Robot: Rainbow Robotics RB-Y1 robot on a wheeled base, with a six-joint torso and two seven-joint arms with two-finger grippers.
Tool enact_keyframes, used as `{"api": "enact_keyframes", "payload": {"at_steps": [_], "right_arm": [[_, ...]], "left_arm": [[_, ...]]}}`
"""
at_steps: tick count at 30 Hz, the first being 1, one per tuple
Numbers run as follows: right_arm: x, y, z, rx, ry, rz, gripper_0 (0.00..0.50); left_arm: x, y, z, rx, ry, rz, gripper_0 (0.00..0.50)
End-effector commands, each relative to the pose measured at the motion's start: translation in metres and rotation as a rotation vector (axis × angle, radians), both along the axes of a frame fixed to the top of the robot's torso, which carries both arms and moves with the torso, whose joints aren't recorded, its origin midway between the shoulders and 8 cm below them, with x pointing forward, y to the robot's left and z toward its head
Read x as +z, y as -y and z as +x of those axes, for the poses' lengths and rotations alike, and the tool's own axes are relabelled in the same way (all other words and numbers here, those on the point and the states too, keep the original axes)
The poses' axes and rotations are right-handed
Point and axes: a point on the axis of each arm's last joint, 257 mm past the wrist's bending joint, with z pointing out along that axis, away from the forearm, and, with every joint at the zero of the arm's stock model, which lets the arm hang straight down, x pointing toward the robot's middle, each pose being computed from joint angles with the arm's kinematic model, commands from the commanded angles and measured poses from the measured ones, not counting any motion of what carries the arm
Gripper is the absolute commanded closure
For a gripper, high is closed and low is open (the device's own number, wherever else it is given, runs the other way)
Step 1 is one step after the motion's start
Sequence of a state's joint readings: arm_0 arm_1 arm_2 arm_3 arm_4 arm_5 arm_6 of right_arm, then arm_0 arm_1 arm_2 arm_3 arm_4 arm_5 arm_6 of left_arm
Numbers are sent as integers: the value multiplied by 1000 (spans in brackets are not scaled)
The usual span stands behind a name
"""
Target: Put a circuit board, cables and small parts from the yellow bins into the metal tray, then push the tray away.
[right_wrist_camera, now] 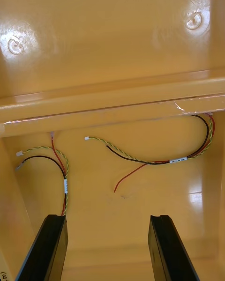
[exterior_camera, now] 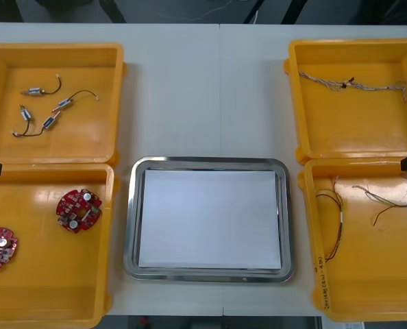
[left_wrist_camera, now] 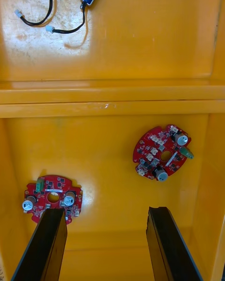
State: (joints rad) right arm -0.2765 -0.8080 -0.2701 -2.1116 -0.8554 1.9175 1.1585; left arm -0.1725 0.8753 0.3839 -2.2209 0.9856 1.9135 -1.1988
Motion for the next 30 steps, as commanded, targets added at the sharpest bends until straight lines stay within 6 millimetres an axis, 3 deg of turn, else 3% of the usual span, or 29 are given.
{"api": "enact_keyframes", "payload": {"at_steps": [1,4,5,10,20,27,30], "right_arm": [[12,17,-2,-23,16,-30,0],[14,19,-2,-24,20,-34,0],[14,19,-2,-23,19,-33,0],[21,21,-3,-14,37,-62,0],[-1,17,-16,-18,-10,-33,0],[-7,-1,-22,2,3,-7,0],[-11,-7,-25,-1,6,2,0]], "left_arm": [[14,-15,-5,-33,17,77,0],[14,-15,-5,-33,17,77,0],[-2,-13,-9,-30,-25,61,0],[-4,-14,-10,-34,-37,74,0],[-11,-19,-15,-44,-62,103,0],[-35,-34,-40,-49,-153,135,0],[-39,-34,-41,-55,-155,136,0]]}}
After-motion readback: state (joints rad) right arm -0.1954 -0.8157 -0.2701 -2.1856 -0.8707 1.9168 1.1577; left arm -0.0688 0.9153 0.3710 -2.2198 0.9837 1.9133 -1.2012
